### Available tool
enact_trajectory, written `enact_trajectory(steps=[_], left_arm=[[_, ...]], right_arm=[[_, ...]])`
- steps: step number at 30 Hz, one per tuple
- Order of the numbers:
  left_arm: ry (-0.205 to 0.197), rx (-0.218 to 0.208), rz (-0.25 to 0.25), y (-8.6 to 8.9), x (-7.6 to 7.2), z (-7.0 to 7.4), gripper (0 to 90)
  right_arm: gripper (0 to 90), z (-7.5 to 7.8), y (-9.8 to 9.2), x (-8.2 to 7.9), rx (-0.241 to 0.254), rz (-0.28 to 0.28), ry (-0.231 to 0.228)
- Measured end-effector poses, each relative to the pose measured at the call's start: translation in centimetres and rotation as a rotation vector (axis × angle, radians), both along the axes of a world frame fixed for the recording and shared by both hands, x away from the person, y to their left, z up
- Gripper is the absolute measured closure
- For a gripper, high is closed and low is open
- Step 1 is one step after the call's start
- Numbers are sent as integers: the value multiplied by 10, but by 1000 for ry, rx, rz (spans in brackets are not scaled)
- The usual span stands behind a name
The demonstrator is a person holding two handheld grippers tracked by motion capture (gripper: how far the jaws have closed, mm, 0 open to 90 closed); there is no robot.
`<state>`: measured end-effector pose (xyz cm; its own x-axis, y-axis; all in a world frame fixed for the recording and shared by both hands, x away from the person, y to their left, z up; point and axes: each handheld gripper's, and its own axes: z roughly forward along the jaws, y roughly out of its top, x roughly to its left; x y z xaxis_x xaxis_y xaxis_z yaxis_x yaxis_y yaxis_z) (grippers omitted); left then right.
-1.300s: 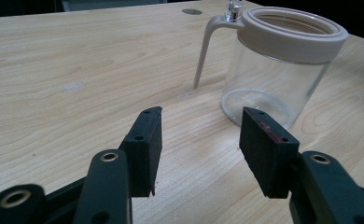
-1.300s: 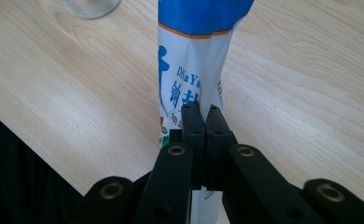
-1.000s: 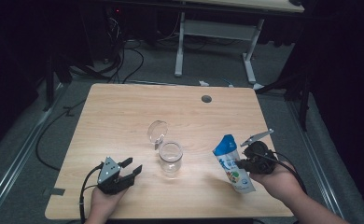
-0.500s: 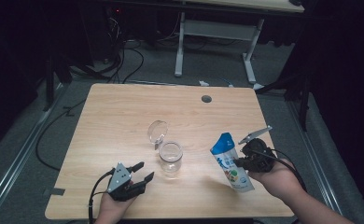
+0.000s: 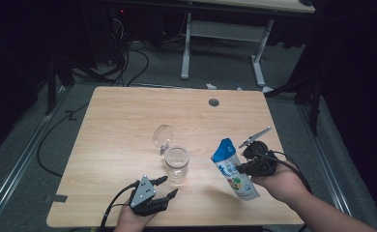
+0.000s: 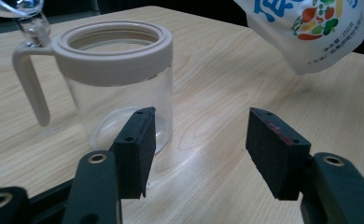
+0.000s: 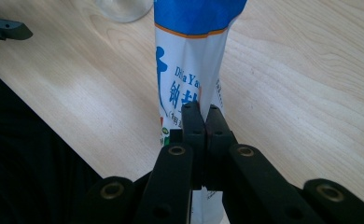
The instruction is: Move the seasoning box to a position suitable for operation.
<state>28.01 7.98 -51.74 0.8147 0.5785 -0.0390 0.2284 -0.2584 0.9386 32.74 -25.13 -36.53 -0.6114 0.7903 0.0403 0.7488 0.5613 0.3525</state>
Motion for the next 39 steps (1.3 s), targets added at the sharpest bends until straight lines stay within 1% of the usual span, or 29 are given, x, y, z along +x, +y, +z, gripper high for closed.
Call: enact_trajectory(steps=[3, 4, 6, 8, 9, 10, 12, 16, 17, 18, 19, 20, 21, 22, 23, 24, 25, 26, 27, 28, 29, 34, 35, 39], left_arm=[[-4, 0, -15, -5, -2, -1, 424], [-21, -2, -21, -8, -4, -1, 419], [-28, 2, -27, -10, -5, -1, 416], [-28, 5, -36, -13, -6, -1, 410], [-29, 4, -44, -16, -7, -2, 409], [-29, 2, -49, -17, -7, -2, 407], [-32, 5, -56, -20, -7, -2, 396], [-32, 2, -69, -26, -7, -2, 380], [-33, 0, -77, -29, -8, -3, 380], [-45, 2, -88, -36, -10, -4, 373], [-45, 2, -88, -36, -10, -4, 371], [-53, 2, -93, -39, -11, -4, 371], [-54, 2, -105, -45, -12, -4, 364], [-54, 2, -105, -45, -12, -4, 363], [-51, 4, -113, -51, -12, -5, 358], [-51, 4, -113, -51, -12, -5, 357], [-43, 8, -121, -58, -12, -6, 351], [-43, 8, -121, -58, -12, -6, 351], [-43, 20, -133, -65, -11, -7, 350], [-43, 20, -133, -65, -11, -7, 350], [-42, 25, -137, -70, -11, -8, 349], [-45, 24, -138, -74, -10, -8, 344], [-48, 22, -135, -74, -10, -7, 344], [-56, 21, -130, -74, -9, -6, 345]], right_arm=[[900, 0, 2, 2, -1, 7, 8], [900, 1, 5, 3, -8, 13, 17], [900, 3, 8, 5, -10, 15, 25], [900, 3, 9, 6, -9, 18, 25], [900, 5, 12, 7, -13, 28, 22], [900, 5, 13, 7, -9, 23, 26], [900, 5, 16, 8, -8, 35, 23], [900, 6, 19, 9, -1, 35, 25], [900, 7, 20, 9, -5, 38, 25], [900, 7, 22, 9, -5, 45, 21], [900, 7, 22, 9, -5, 45, 21], [900, 8, 23, 9, -1, 50, 19], [900, 10, 26, 9, 3, 41, 23], [900, 10, 26, 9, 0, 52, 19], [900, 12, 28, 10, 0, 55, 16], [900, 12, 28, 10, 0, 55, 16], [900, 14, 31, 10, 0, 56, 15], [900, 15, 32, 10, -3, 54, 17], [900, 16, 33, 11, -1, 64, 11], [900, 16, 33, 11, -1, 64, 11], [900, 17, 36, 12, -2, 70, 11], [900, 19, 41, 11, 1, 72, 13], [900, 20, 43, 12, 3, 83, 7], [900, 22, 47, 12, 7, 85, 7]])
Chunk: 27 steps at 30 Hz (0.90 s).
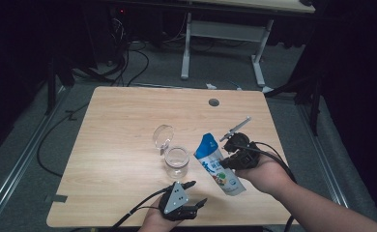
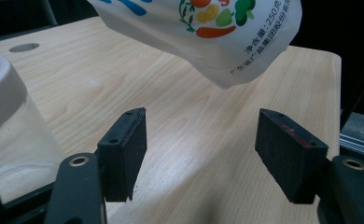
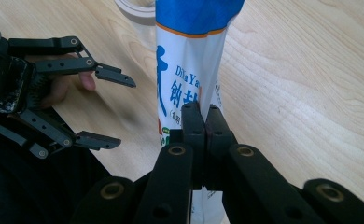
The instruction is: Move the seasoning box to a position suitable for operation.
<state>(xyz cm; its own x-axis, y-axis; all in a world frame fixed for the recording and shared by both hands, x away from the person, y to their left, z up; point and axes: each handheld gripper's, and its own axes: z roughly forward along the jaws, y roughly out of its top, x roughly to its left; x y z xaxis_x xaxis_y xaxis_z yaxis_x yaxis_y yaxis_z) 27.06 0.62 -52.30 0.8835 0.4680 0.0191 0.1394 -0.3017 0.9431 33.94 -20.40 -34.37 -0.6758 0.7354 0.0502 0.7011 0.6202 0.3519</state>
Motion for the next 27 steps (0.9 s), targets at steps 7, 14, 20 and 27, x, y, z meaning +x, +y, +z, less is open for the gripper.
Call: enact_trajectory(steps=[7, 14, 20, 27], left_arm=[[-8, -6, 0, 0, 0, 2, 344], [-16, -15, -2, -1, 1, 2, 313], [-19, -17, 4, -5, 4, -2, 298], [-28, -18, 15, -8, 6, -3, 282]], right_arm=[[900, 3, 8, 1, -1, 12, -5], [900, 5, 19, 3, -4, 21, -1], [900, 4, 26, 6, -11, 32, 3], [900, 2, 32, 10, -15, 40, 19]])
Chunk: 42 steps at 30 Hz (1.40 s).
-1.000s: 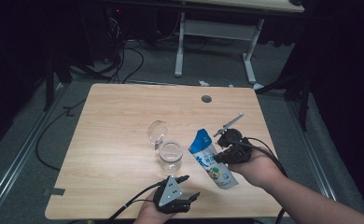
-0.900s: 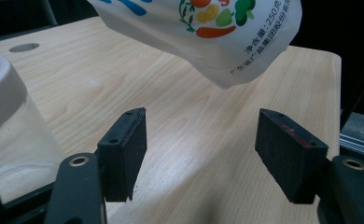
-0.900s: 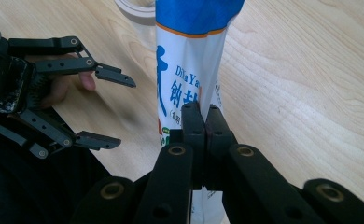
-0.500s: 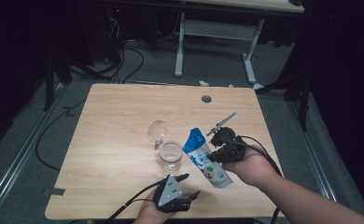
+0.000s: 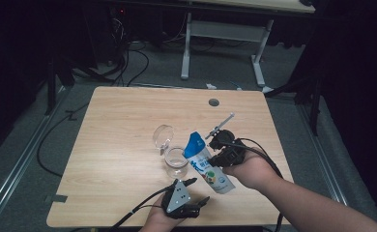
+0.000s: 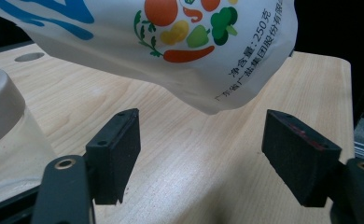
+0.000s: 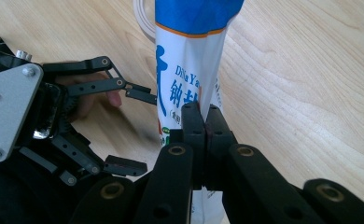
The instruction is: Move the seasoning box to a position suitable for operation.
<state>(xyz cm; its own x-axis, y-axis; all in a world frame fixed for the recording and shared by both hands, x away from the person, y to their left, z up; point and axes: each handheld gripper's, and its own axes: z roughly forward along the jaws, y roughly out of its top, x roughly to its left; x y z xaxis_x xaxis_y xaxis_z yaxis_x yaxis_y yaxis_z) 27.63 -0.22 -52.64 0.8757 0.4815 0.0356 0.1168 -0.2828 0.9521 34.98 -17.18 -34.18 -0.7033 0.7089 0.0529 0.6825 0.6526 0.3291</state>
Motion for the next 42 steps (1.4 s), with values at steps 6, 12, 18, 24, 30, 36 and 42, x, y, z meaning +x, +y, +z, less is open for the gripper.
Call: enact_trajectory(steps=[6, 12, 18, 24, 30, 36, 42], left_arm=[[-3, 3, -5, -9, 1, -1, 267], [4, 18, -12, -19, 2, -3, 252], [19, 27, 13, -27, 8, -2, 259], [26, 16, 25, -31, 12, 1, 262], [47, 42, 26, -36, 14, -1, 325], [26, 51, 44, -34, 12, 2, 414], [-1, 48, 42, -31, 8, 6, 463]], right_arm=[[900, 2, 2, 3, -8, -8, 10], [900, 5, 6, 2, -3, 1, 3], [900, 9, 9, 0, 7, 1, -1], [900, 10, 10, 0, 16, 5, -5], [900, 9, 13, -1, 21, 12, 0], [900, 11, 15, 0, 20, 13, 1], [900, 12, 17, 0, 21, 18, -5]])
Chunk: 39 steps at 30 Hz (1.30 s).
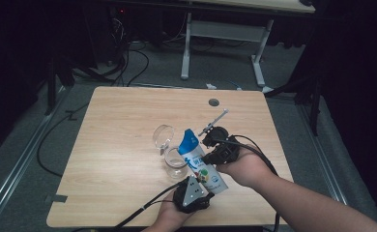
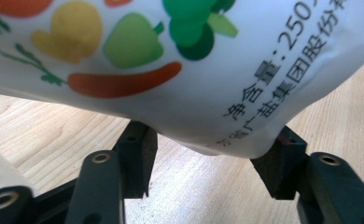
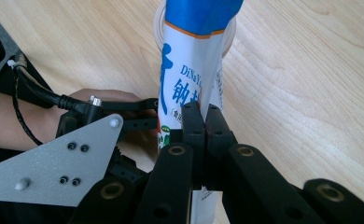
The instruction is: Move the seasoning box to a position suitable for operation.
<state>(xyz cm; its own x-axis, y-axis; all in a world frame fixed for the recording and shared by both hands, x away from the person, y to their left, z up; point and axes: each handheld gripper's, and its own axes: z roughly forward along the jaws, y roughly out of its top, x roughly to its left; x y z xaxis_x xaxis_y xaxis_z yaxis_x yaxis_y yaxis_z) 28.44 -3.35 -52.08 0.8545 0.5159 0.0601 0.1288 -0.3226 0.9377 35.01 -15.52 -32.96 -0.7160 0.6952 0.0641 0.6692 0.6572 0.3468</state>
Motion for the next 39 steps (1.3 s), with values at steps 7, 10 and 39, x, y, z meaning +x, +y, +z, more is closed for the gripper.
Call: enact_trajectory(steps=[7, 10, 39], left_arm=[[-21, -4, 3, 3, -8, 4, 524], [-24, 3, 14, 5, -10, 5, 531], [11, -5, 40, 5, -8, 4, 539]], right_arm=[[900, 0, 5, 1, -6, 13, 2], [900, 0, 7, 2, -8, 12, 2], [898, -4, 20, 9, -29, -11, 35]])
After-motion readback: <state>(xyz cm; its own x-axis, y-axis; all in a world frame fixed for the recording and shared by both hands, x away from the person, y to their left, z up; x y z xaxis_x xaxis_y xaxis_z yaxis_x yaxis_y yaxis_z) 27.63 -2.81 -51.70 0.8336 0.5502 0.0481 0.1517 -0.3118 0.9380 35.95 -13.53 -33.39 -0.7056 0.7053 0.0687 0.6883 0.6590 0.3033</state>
